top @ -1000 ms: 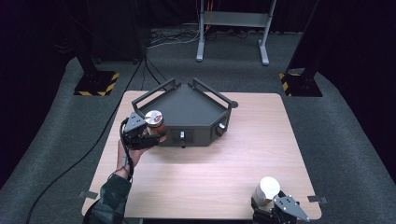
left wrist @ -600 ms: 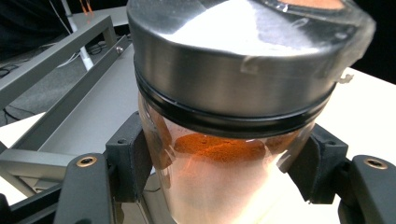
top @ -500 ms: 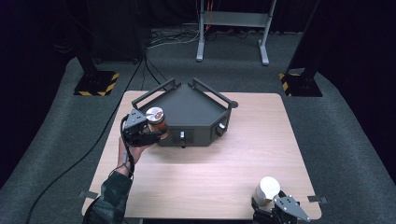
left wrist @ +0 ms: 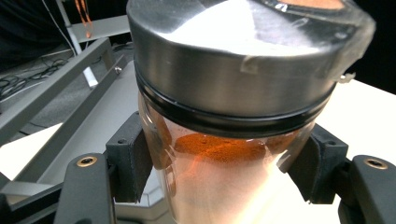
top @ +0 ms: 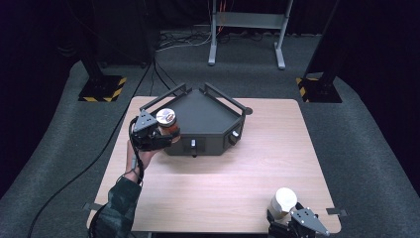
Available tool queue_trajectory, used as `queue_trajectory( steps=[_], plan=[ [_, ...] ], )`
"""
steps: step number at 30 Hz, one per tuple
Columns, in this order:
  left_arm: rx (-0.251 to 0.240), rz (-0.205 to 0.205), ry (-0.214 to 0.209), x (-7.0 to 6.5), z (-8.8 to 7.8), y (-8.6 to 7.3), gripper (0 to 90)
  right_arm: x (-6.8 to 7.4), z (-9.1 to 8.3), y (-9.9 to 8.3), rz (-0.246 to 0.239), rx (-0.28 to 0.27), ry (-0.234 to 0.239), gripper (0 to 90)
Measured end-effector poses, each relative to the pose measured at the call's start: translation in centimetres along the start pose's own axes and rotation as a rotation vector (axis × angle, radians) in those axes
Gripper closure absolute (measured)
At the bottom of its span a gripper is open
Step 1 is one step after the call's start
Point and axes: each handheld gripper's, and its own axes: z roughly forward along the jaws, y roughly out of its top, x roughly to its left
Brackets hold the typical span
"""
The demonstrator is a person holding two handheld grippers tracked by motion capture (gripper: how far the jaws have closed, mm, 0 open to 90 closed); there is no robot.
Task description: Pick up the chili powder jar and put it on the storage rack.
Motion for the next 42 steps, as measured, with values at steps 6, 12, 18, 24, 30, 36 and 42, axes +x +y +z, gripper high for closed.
queue_trajectory(
  steps=[6, 12, 18, 24, 30, 36, 42],
  plan=[
    [-0.001, 0.005, 0.007, 0.0, 0.5, 0.5, 31.6, -0.1, -0.1, 0.0, 0.003, 0.0, -0.002, 0.4],
    [0.009, 0.014, 0.019, 0.1, 1.3, 1.0, 31.5, -0.1, -0.1, 0.0, 0.002, -0.002, 0.0, 0.4],
    [0.011, 0.009, 0.023, 0.2, 2.1, 1.3, 31.6, -0.2, -0.2, -0.1, 0.008, -0.006, -0.001, 0.4],
    [0.022, 0.02, 0.029, 0.3, 3.0, 1.9, 31.6, -0.2, -0.2, 0.0, 0.007, -0.001, 0.001, 0.4],
    [0.038, 0.026, 0.04, 0.4, 4.0, 2.3, 31.6, -0.2, -0.1, -0.1, 0.008, -0.001, 0.001, 0.4],
    [0.05, 0.017, 0.054, 0.6, 4.9, 2.5, 31.6, -0.2, 0.0, 0.0, 0.007, 0.002, 0.004, 0.4],
    [0.062, 0.016, 0.059, 0.3, 6.1, 2.7, 31.6, -0.2, 0.0, -0.1, 0.007, 0.0, 0.003, 0.4]
  ],
)
